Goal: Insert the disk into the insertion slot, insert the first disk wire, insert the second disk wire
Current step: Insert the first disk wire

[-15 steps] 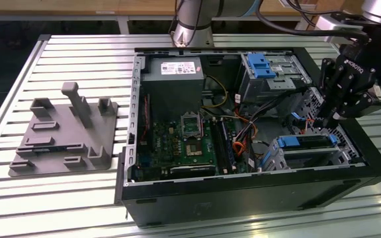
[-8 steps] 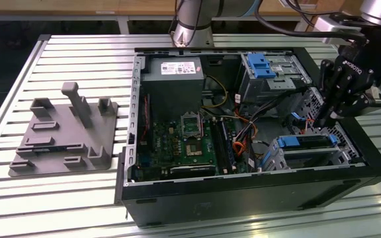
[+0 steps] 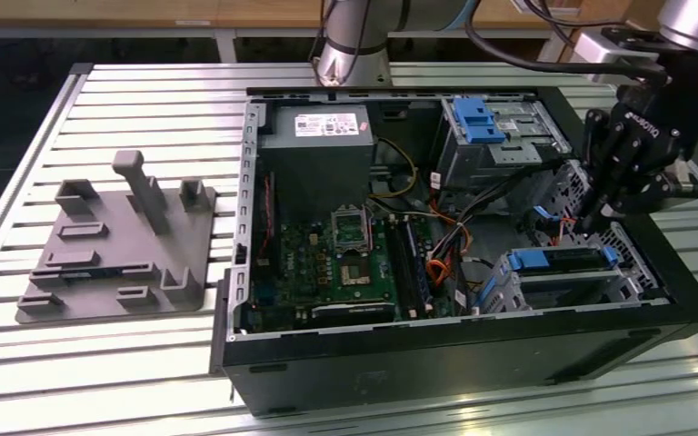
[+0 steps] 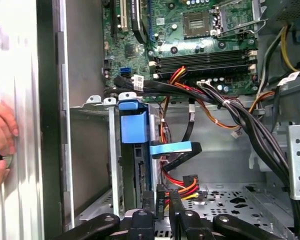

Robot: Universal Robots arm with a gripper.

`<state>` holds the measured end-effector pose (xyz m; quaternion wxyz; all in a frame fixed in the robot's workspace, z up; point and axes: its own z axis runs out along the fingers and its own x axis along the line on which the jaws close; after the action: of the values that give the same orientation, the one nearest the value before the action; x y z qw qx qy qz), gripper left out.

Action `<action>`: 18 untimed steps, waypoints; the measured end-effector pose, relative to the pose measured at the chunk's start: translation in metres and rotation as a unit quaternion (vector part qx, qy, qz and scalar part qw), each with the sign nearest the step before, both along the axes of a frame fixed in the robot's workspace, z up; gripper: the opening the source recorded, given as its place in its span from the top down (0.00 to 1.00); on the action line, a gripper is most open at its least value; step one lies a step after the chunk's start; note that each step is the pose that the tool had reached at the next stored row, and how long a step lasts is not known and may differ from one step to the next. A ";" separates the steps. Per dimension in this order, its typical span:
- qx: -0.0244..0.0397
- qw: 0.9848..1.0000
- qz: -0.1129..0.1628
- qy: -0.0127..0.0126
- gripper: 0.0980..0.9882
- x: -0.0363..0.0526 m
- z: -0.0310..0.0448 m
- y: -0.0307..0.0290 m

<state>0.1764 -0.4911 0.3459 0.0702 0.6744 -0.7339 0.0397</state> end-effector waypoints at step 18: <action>0.022 1.000 -0.004 0.000 0.93 0.0000 -0.0033 -0.0102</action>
<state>0.1764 -0.5012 0.3426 0.0552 0.6731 -0.7371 0.0229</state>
